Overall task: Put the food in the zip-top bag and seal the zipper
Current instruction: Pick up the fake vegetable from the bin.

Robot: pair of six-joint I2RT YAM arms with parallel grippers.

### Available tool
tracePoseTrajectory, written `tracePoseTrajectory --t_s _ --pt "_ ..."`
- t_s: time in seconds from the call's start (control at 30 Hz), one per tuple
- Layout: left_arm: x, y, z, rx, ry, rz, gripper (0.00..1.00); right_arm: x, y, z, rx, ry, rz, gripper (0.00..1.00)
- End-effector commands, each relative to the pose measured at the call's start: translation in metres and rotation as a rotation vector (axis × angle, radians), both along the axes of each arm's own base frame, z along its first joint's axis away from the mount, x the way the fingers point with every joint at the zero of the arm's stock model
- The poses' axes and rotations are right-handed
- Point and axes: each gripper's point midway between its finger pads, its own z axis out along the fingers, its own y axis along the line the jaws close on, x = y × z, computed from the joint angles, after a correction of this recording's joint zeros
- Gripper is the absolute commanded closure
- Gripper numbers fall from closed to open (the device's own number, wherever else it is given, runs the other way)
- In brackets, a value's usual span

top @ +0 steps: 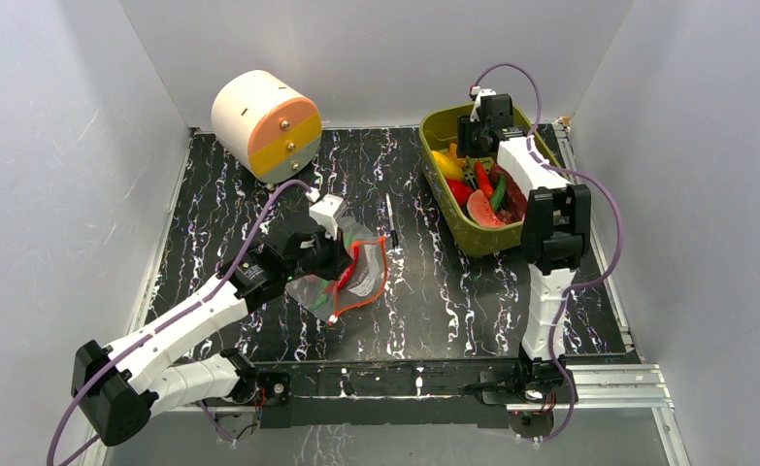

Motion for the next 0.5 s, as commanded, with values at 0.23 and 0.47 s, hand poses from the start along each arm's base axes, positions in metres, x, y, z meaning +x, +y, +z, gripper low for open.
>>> tracePoseTrajectory --t_s 0.23,0.47 --pt "0.004 0.008 0.016 0.004 -0.031 0.045 1.00 0.051 0.008 0.000 0.170 -0.099 -0.050 0.62" --pt "0.004 0.006 0.013 0.023 -0.024 0.029 1.00 0.064 0.000 -0.021 0.174 -0.094 -0.121 0.57"
